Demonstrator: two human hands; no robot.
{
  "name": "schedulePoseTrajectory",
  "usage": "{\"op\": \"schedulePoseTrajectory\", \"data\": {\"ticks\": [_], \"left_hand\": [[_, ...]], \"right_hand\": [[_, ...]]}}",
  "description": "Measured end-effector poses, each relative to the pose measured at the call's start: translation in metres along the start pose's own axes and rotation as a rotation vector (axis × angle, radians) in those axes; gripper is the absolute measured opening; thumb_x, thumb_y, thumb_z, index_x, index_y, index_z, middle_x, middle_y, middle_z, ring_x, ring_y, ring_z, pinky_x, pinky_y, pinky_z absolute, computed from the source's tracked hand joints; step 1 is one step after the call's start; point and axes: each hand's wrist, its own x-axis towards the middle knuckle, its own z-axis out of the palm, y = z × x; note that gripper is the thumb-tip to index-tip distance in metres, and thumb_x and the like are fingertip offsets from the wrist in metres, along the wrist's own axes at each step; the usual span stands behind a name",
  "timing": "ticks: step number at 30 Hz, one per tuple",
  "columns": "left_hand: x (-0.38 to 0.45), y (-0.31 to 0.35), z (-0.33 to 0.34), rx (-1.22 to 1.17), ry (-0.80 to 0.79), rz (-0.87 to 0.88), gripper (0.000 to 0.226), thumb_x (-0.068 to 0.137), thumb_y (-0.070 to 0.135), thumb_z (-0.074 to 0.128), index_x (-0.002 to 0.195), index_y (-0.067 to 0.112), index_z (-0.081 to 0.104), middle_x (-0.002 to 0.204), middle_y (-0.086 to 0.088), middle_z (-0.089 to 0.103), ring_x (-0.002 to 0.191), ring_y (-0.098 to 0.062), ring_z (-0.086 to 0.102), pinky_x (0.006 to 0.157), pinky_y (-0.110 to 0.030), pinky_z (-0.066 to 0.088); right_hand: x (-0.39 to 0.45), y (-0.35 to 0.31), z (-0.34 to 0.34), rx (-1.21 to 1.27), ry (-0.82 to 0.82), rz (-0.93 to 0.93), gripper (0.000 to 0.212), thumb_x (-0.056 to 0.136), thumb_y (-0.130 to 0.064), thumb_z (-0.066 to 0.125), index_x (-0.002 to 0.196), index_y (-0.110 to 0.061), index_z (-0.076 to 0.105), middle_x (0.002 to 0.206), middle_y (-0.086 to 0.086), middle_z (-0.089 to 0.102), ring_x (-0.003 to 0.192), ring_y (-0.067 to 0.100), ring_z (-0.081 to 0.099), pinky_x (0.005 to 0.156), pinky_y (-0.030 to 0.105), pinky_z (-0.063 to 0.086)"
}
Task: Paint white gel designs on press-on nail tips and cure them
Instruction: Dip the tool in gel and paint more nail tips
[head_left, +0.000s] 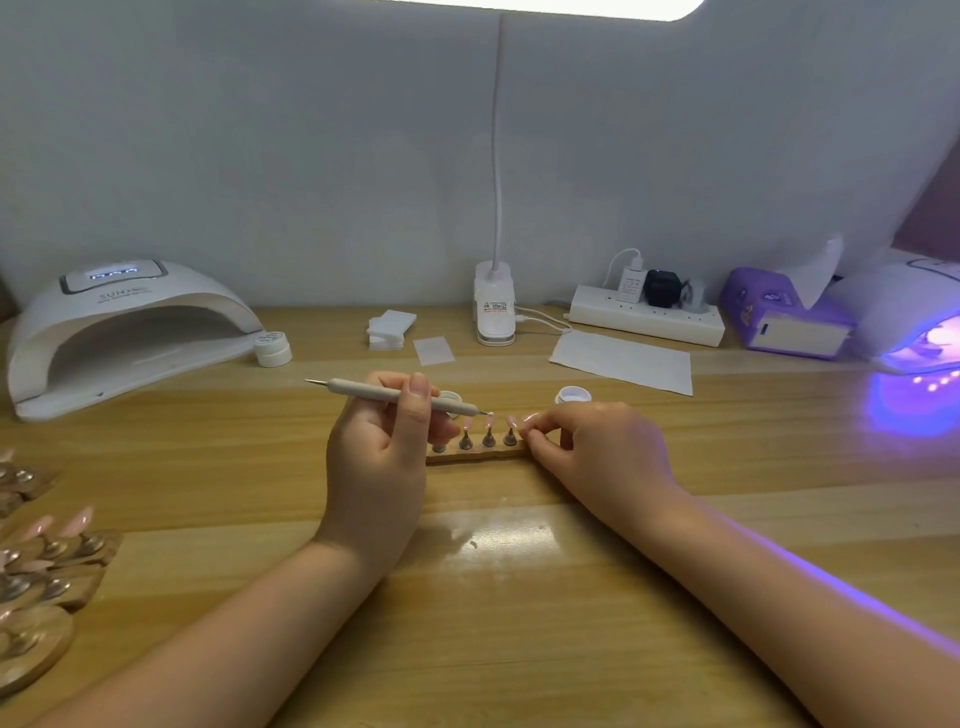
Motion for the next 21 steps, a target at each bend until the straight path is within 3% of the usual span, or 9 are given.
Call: {"op": "schedulePoseTrajectory", "data": {"ticks": [5, 8, 14, 18, 21], "left_hand": [[-0.001, 0.002, 0.001, 0.01, -0.013, 0.021, 0.022, 0.09, 0.038, 0.045, 0.085, 0.019, 0.056, 0.068, 0.008, 0.069, 0.065, -0.003, 0.066, 0.061, -0.008, 0.047], [-0.002, 0.002, 0.001, 0.06, -0.043, 0.067, 0.02, 0.094, 0.034, 0.046, 0.086, 0.019, 0.055, 0.07, 0.009, 0.07, 0.067, -0.004, 0.067, 0.063, -0.008, 0.046], [0.001, 0.011, 0.002, 0.081, -0.055, 0.178, 0.014, 0.093, 0.034, 0.049, 0.091, 0.023, 0.057, 0.078, 0.009, 0.07, 0.075, -0.004, 0.069, 0.067, -0.012, 0.049], [0.002, 0.016, 0.002, 0.082, -0.107, 0.264, 0.013, 0.092, 0.032, 0.047, 0.094, 0.026, 0.058, 0.083, 0.003, 0.069, 0.079, -0.01, 0.069, 0.067, -0.018, 0.052], [-0.001, 0.013, 0.002, 0.113, -0.155, 0.294, 0.017, 0.092, 0.029, 0.047, 0.095, 0.018, 0.059, 0.083, 0.003, 0.068, 0.081, -0.01, 0.068, 0.066, -0.018, 0.052]], "right_hand": [[-0.001, -0.001, -0.001, 0.107, 0.016, 0.006, 0.009, 0.088, -0.036, 0.061, 0.084, -0.037, 0.07, 0.059, -0.014, 0.05, 0.056, 0.006, 0.048, 0.046, 0.022, 0.03], [-0.003, -0.002, -0.003, 0.201, 0.088, -0.001, 0.015, 0.087, -0.031, 0.064, 0.073, -0.037, 0.059, 0.056, -0.014, 0.047, 0.055, 0.003, 0.047, 0.049, 0.023, 0.031], [-0.007, -0.012, -0.009, 0.434, 0.203, -0.158, 0.009, 0.091, -0.018, 0.063, 0.085, -0.012, 0.067, 0.072, -0.007, 0.064, 0.061, 0.012, 0.058, 0.057, 0.038, 0.051], [-0.01, -0.019, -0.008, 0.533, 0.234, -0.209, 0.003, 0.09, -0.013, 0.066, 0.089, -0.013, 0.068, 0.076, -0.014, 0.064, 0.062, 0.01, 0.059, 0.06, 0.032, 0.052], [-0.011, -0.02, -0.007, 0.55, 0.234, -0.252, 0.007, 0.091, -0.014, 0.065, 0.088, -0.01, 0.069, 0.075, -0.011, 0.066, 0.062, 0.01, 0.06, 0.059, 0.032, 0.051]]}}
